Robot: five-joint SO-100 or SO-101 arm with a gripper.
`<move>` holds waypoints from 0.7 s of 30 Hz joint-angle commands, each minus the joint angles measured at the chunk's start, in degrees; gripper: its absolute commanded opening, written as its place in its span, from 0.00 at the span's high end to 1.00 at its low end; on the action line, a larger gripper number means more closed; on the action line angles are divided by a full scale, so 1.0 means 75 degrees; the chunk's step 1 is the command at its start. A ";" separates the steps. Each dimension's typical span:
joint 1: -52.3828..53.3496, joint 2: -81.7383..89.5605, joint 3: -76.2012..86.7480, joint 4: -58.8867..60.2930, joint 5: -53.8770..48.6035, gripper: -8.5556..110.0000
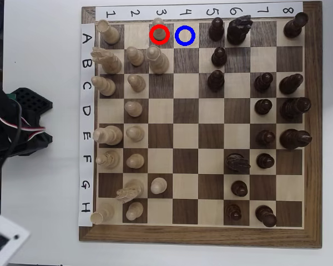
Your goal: Move the piece to destination
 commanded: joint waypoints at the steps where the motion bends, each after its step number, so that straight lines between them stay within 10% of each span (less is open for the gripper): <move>1: -0.1559 -0.1652 -0.5062 0.1254 0.2297 0.93; 21: -0.6902 -0.1230 -0.5730 0.2426 0.5613 0.93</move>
